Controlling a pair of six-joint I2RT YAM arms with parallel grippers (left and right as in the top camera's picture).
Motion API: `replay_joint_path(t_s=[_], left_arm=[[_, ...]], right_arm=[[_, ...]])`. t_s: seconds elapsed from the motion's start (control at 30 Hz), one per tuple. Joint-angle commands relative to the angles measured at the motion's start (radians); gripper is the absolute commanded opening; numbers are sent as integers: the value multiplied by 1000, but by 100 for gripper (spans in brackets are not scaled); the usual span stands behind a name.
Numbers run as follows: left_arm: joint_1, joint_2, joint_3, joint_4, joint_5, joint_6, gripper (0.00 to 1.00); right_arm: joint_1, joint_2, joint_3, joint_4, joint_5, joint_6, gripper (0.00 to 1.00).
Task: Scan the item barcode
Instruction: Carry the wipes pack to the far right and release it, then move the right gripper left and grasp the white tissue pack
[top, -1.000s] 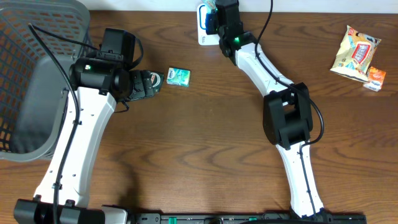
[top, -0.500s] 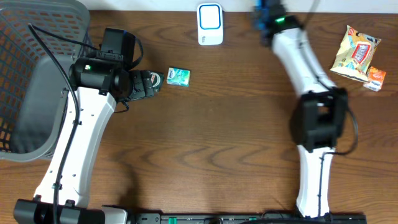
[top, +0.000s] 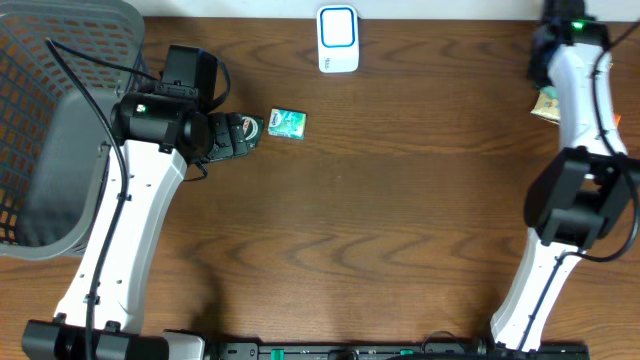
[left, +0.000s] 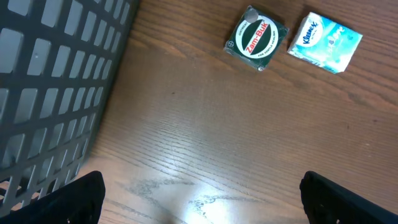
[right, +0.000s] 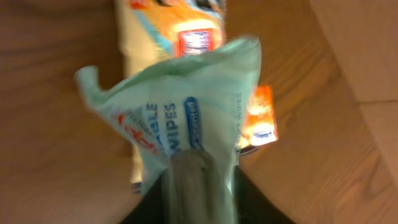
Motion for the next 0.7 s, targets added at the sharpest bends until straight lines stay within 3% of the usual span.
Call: replay_joint_path(t_s=[0.0,0.13,0.43,0.57,0.67], left_arm=[[2,-2,2,-2,-16,-5,99],[2,-2,2,-2,-16,-5,98],[2,-2,2,-2,-16,-5,98],[2,-2,2,-2,-16,-5,99],[2,-2,2,-2,-16,-5,99]], right_arm=[[-48,-5,0,-21,-87,-3,60],[-79,-5,0,-48,-245,-2,78],[-55,-5,-22,-85,-985,-3,78],[15,-5,-67,-85,-1151,-3,80],[93,-5,-106,-71,-1152,-3,86]])
